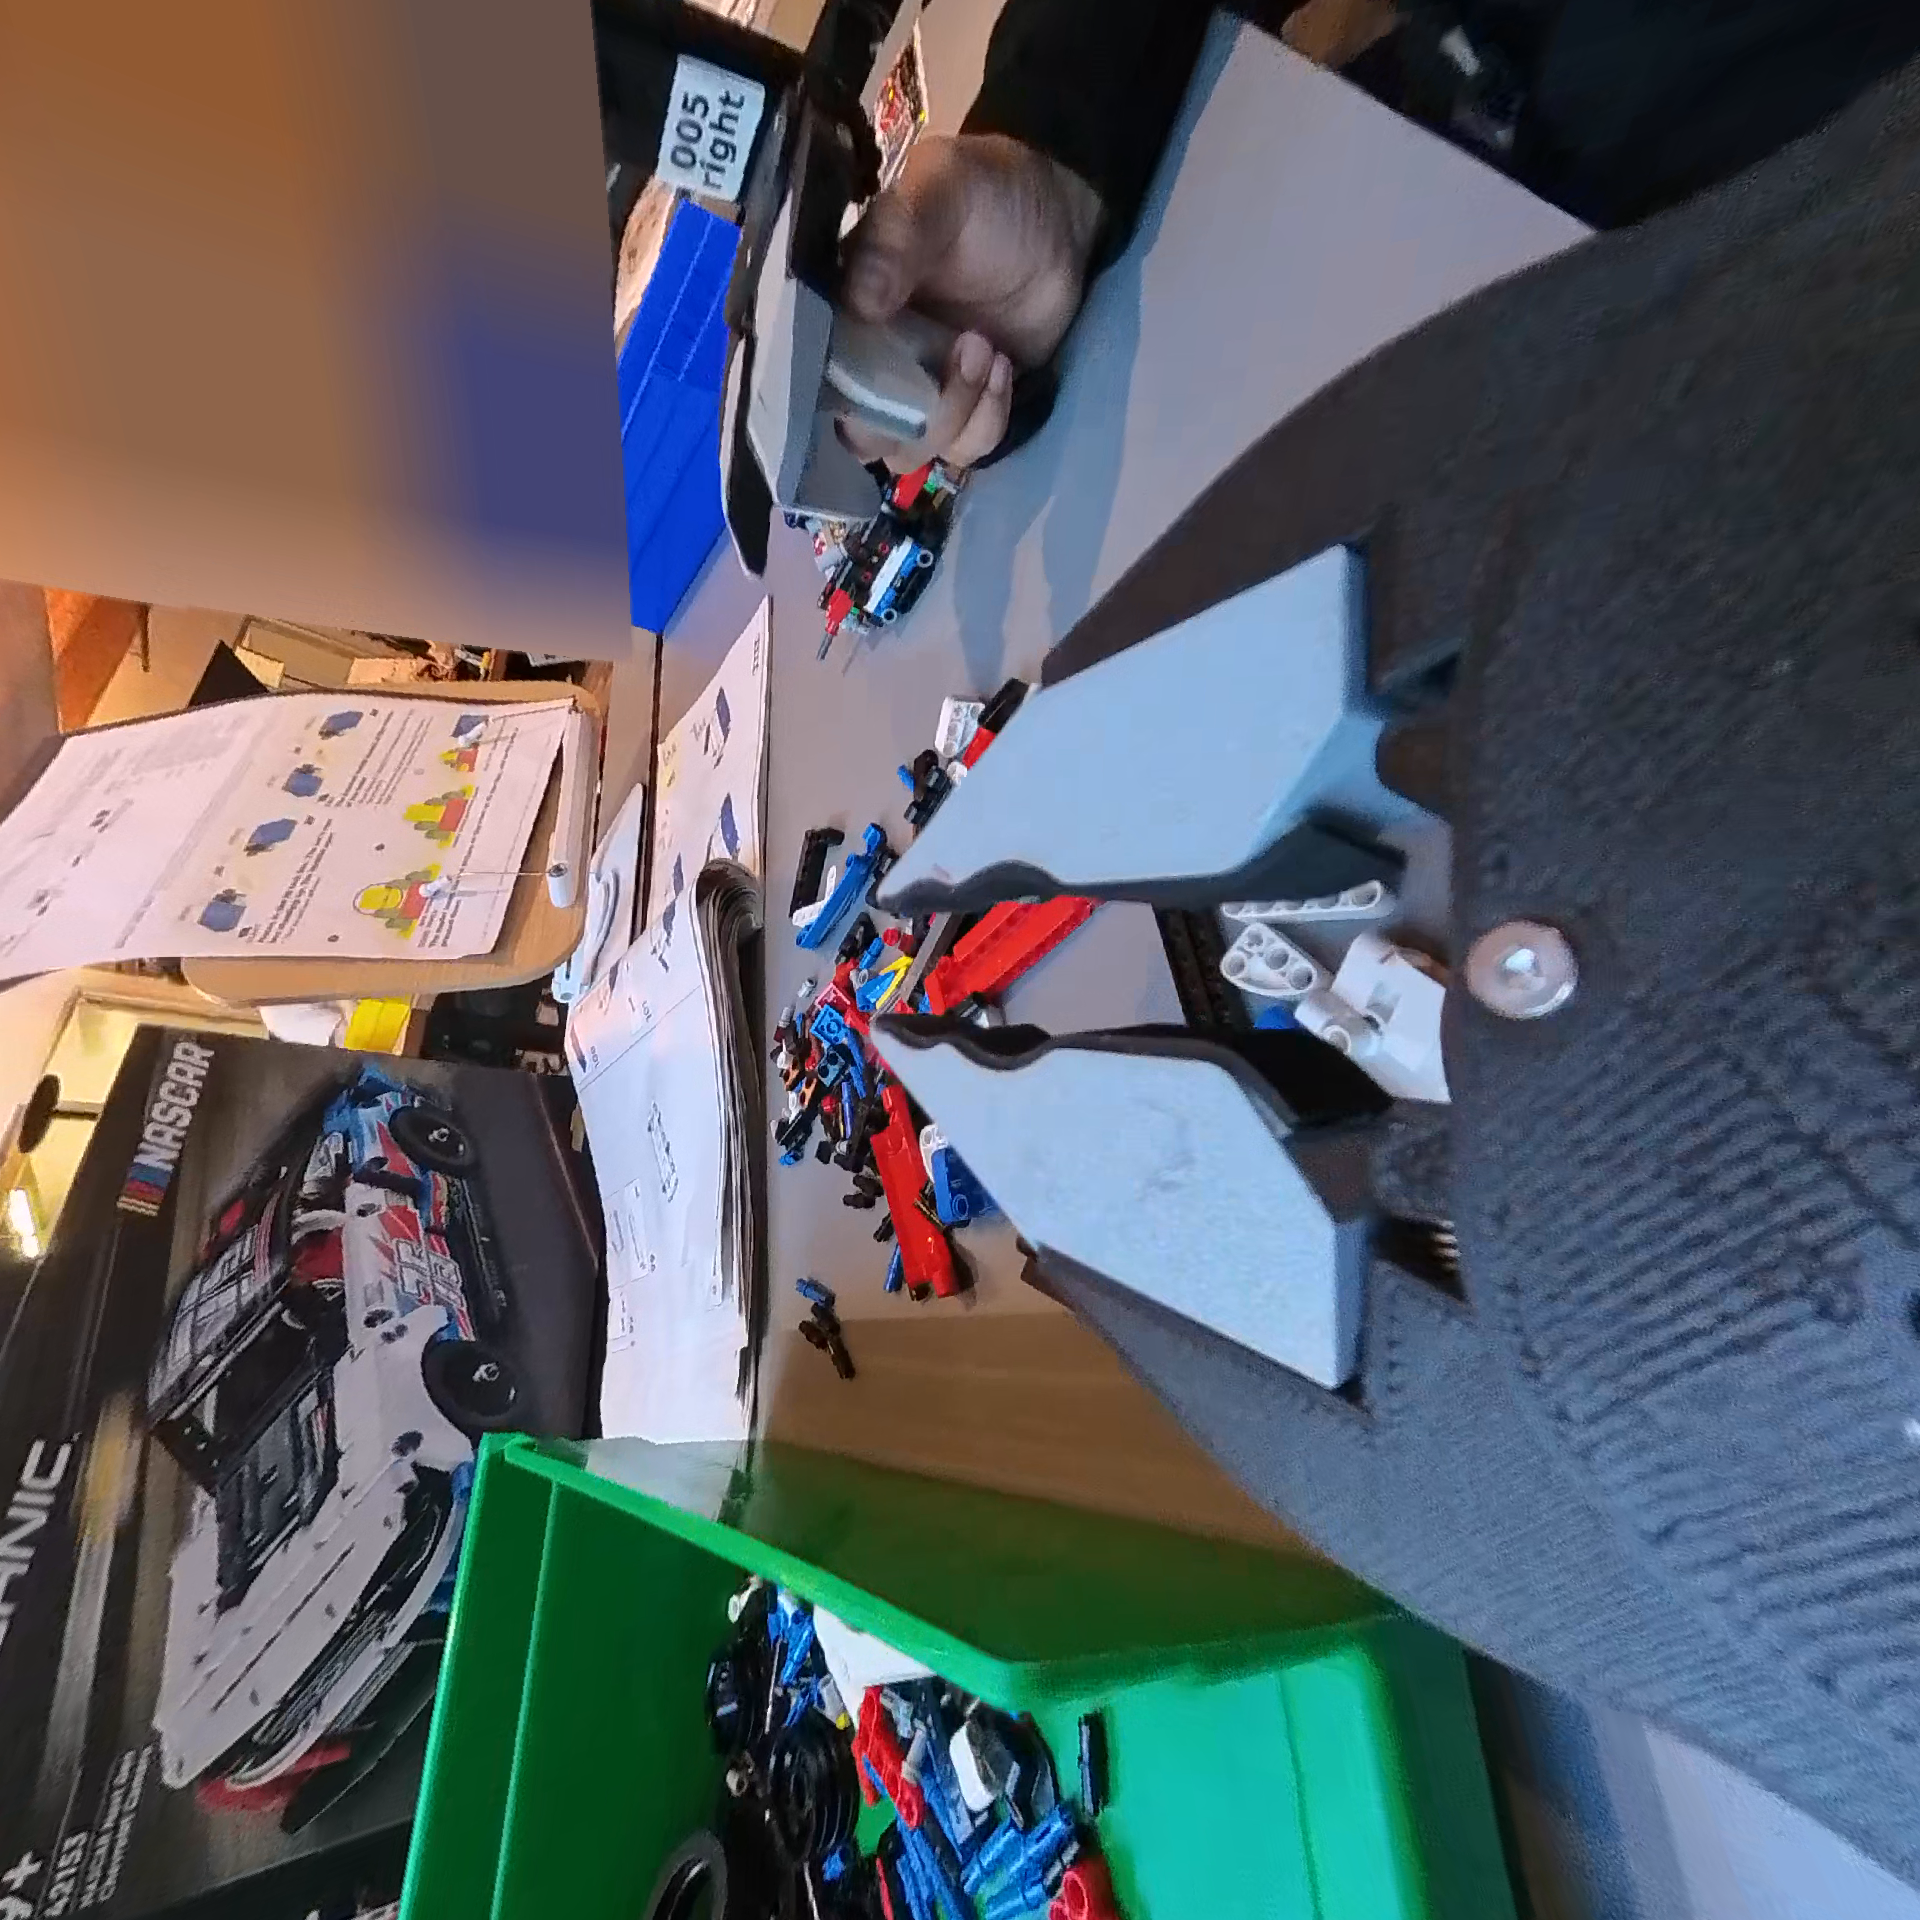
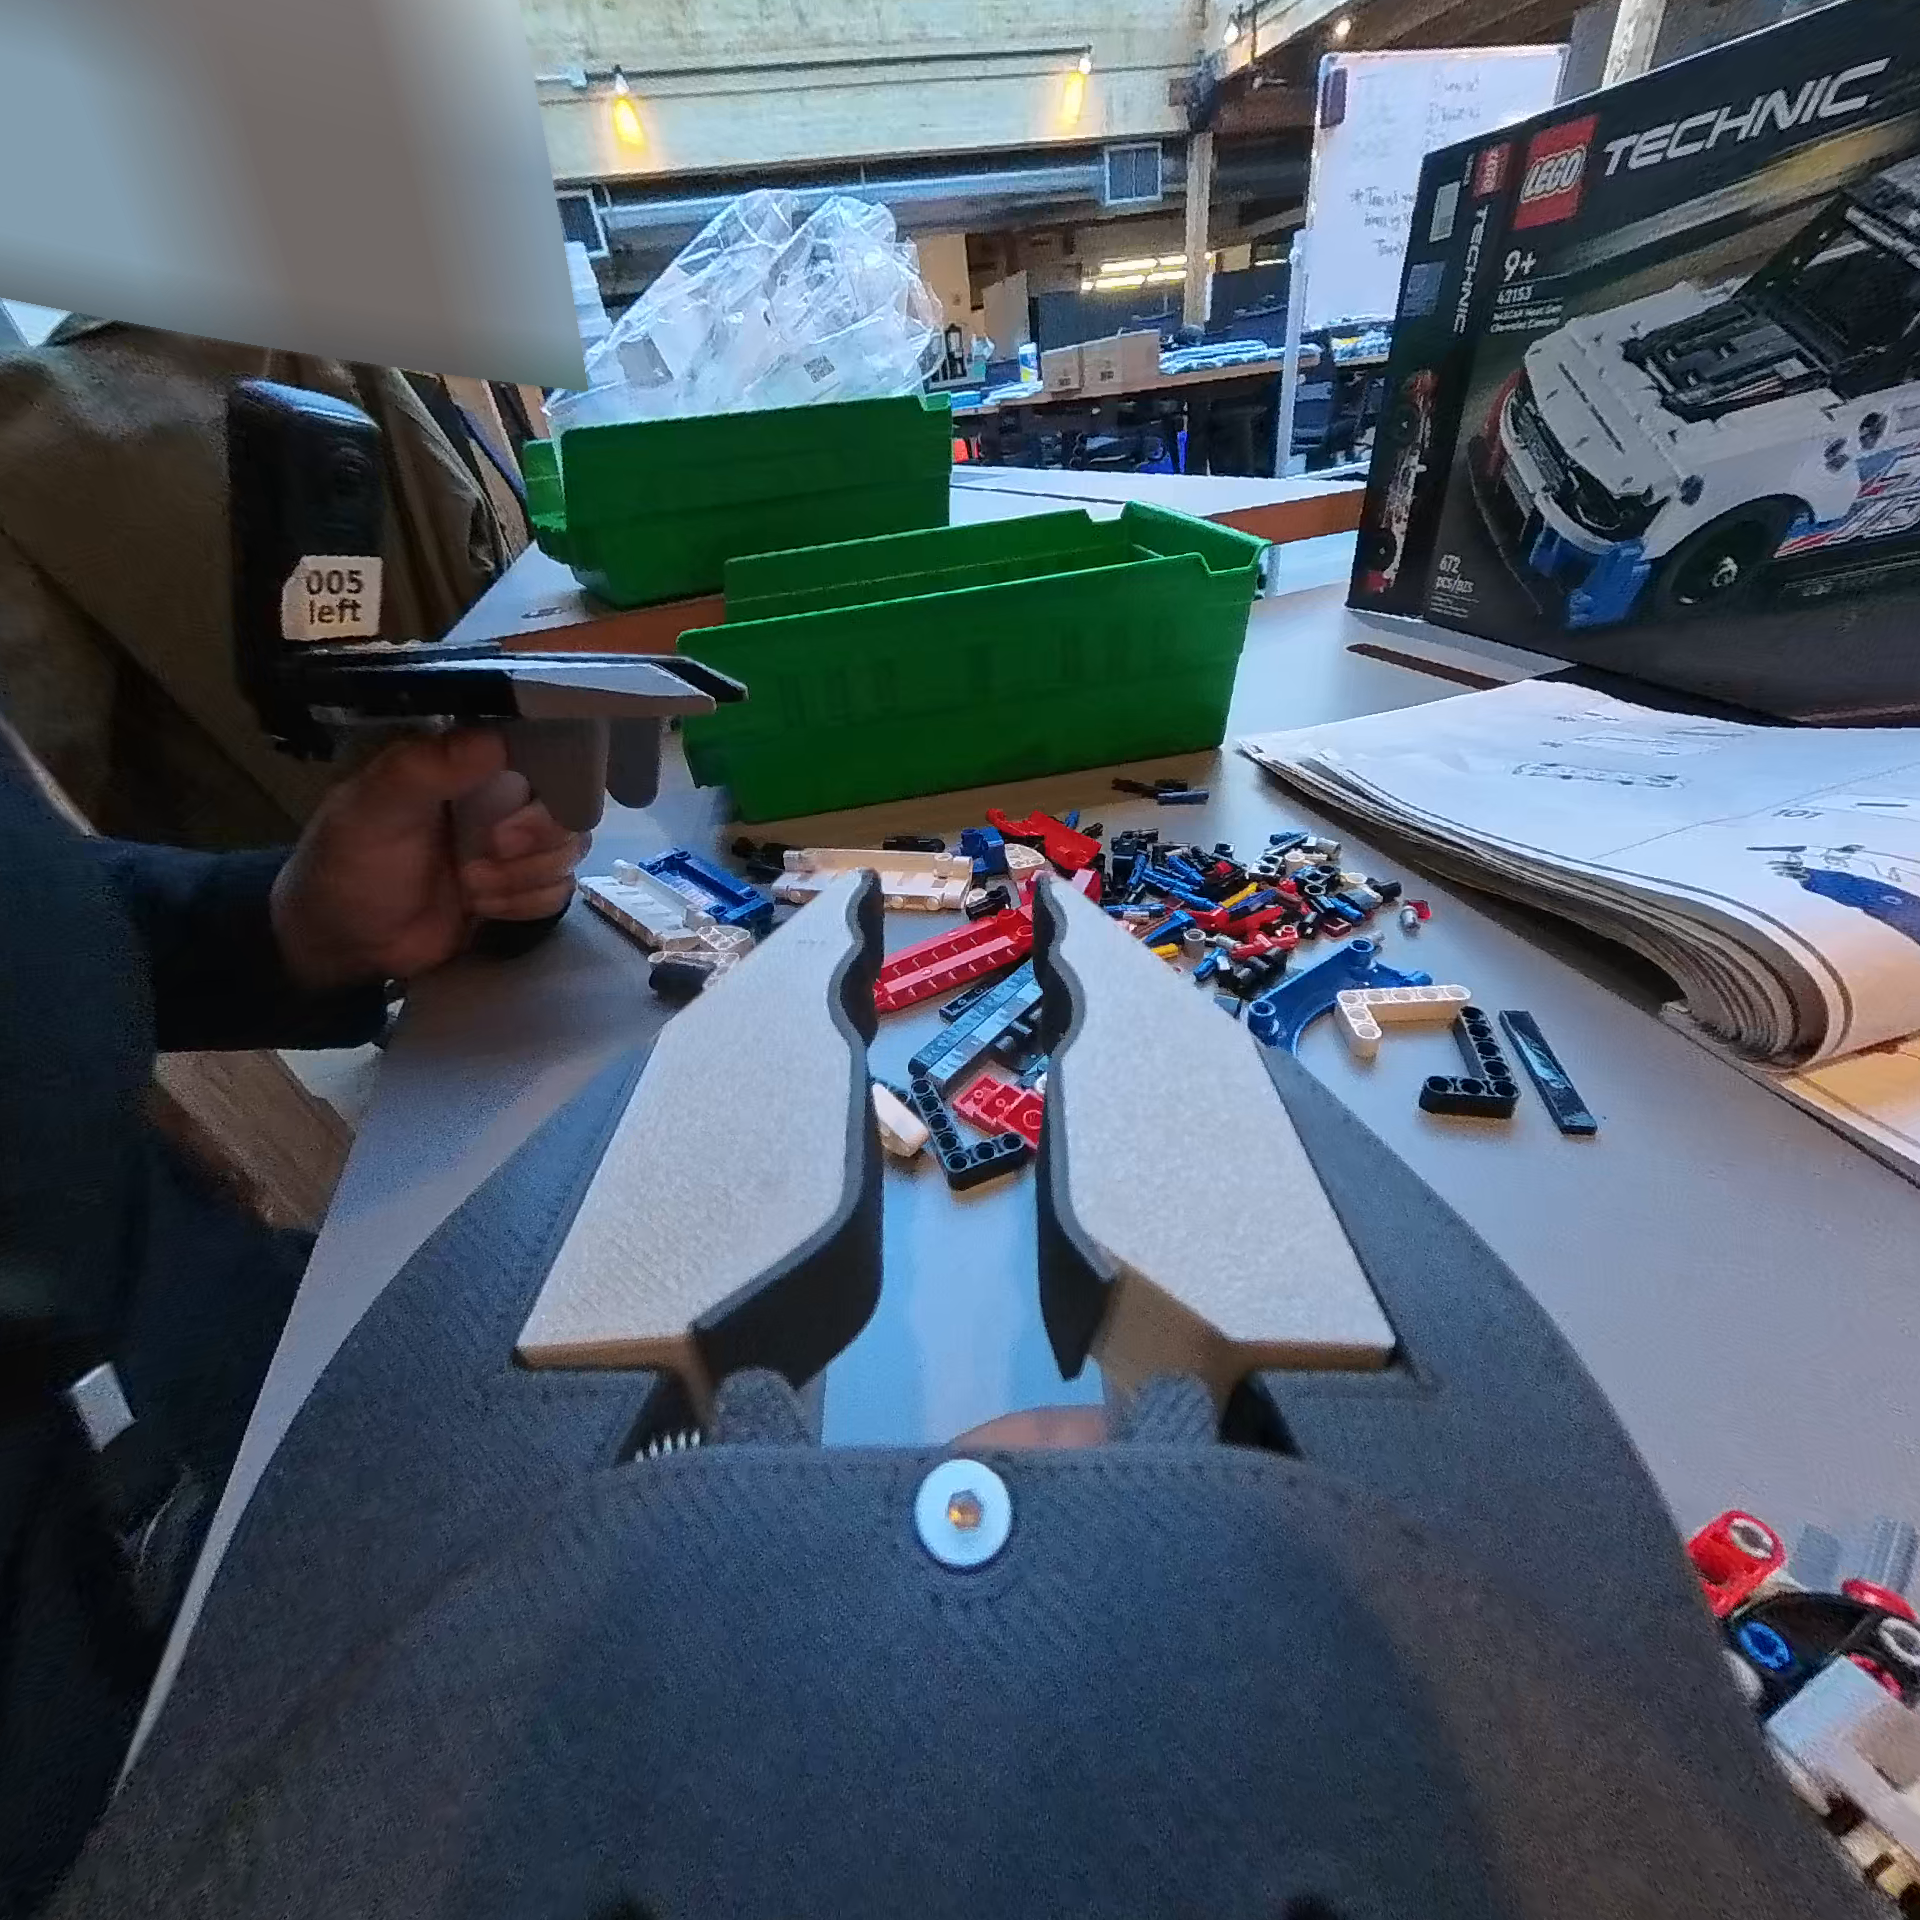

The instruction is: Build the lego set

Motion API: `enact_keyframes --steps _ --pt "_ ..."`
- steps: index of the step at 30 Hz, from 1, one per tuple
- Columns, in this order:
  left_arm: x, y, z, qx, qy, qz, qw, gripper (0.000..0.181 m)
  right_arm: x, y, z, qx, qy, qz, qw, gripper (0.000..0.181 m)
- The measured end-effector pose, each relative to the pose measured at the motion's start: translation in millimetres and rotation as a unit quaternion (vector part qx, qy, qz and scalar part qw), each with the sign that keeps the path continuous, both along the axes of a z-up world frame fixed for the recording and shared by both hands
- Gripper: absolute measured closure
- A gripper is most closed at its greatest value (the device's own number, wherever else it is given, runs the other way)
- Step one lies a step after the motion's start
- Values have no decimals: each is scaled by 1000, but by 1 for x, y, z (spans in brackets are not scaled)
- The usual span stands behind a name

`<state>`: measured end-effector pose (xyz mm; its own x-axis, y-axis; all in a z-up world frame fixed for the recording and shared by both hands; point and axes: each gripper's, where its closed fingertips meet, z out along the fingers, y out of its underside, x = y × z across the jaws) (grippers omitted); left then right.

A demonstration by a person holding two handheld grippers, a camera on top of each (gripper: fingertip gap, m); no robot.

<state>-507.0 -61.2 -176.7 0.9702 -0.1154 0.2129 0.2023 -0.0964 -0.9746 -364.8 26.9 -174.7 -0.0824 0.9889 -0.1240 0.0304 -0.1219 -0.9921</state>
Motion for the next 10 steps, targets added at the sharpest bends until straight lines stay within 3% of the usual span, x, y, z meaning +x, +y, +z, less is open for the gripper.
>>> enact_keyframes --steps 10 --pt "2 2 -2 -5 6 -3 1000 166 -13 -2 -1 36 -4 -1 999 158"
